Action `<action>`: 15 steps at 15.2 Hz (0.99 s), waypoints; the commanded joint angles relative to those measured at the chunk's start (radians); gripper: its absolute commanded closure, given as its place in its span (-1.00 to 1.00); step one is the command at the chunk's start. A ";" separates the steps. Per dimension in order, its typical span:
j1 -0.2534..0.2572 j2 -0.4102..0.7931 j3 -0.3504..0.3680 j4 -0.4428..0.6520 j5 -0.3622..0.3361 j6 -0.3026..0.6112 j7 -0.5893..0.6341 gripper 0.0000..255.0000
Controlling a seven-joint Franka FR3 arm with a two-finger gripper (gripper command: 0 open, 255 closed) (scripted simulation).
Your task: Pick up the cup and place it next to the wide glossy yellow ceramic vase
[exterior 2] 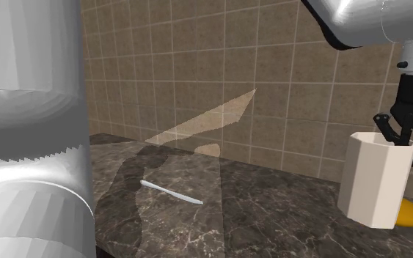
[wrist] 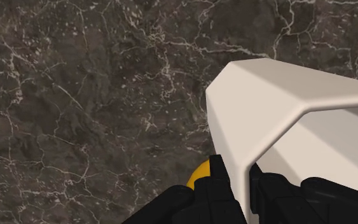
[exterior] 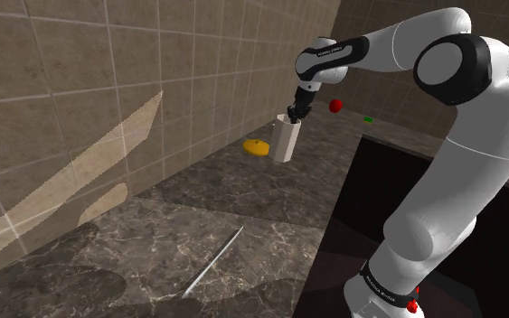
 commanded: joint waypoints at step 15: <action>-0.002 0.055 0.001 -0.103 0.012 0.159 -0.011 1.00</action>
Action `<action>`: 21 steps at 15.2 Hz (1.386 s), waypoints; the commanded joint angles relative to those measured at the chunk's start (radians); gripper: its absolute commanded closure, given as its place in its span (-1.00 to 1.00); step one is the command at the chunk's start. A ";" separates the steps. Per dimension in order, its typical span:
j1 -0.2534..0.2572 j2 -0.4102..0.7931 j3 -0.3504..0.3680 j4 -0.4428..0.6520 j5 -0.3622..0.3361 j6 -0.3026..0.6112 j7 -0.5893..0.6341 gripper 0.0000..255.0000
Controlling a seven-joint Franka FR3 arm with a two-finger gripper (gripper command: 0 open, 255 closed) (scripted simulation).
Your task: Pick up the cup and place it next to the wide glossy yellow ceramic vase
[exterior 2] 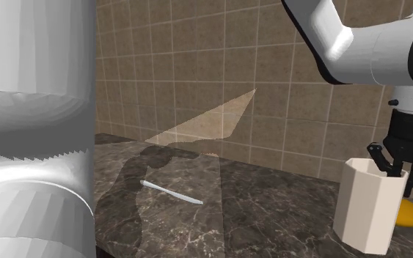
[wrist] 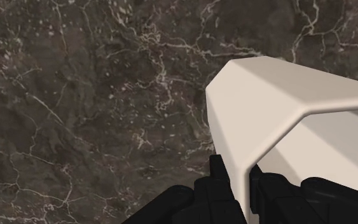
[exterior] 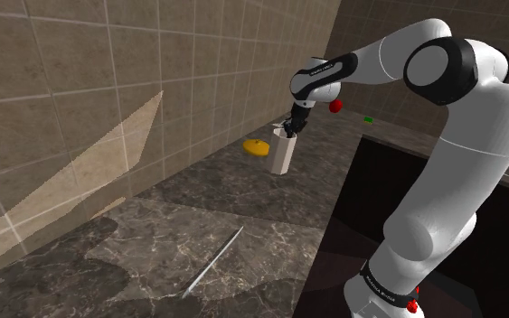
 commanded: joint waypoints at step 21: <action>0.001 -0.061 -0.002 0.054 -0.012 -0.113 0.008 -1.00</action>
